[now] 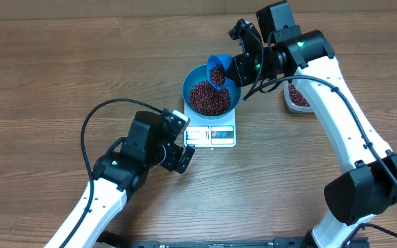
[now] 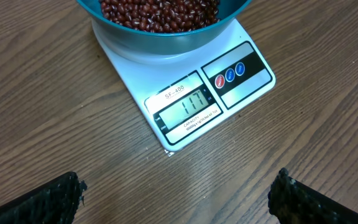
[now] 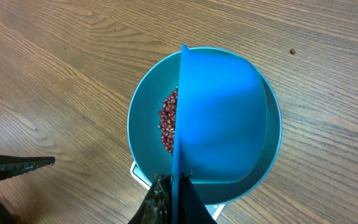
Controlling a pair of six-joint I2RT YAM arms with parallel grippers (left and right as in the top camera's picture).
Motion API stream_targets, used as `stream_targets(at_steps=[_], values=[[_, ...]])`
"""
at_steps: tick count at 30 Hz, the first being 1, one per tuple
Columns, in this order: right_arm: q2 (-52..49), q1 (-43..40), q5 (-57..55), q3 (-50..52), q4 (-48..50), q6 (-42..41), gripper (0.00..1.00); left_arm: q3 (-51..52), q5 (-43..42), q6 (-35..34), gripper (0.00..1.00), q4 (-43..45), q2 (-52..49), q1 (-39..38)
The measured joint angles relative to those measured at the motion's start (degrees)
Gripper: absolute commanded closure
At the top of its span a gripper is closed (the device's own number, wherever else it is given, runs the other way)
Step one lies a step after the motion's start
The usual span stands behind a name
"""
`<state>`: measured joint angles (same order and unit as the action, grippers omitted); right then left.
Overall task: Scoop item into bowl and weigh 150g on scale
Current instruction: 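Tip the scoop with the right gripper to pour beans into the bowl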
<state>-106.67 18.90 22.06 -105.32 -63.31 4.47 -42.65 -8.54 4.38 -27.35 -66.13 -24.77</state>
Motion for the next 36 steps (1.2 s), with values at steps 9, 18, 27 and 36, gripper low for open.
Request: stream_targets(at_steps=[9, 18, 27, 36], values=[[0.00, 0.00, -0.20, 0.00, -0.17, -0.02, 0.96, -0.02, 0.00, 0.00, 0.00, 0.00, 0.00, 0.00], [0.00, 0.00, -0.70, 0.00, -0.42, -0.02, 0.96, -0.02, 0.00, 0.00, 0.00, 0.00, 0.00, 0.00], [0.00, 0.00, -1.55, 0.00, -0.66, 0.00, 0.96, -0.02, 0.00, 0.00, 0.01, 0.00, 0.00, 0.00], [0.00, 0.00, -3.32, 0.00, -0.68, 0.02, 0.96, -0.02, 0.00, 0.00, 0.00, 0.00, 0.00, 0.00]])
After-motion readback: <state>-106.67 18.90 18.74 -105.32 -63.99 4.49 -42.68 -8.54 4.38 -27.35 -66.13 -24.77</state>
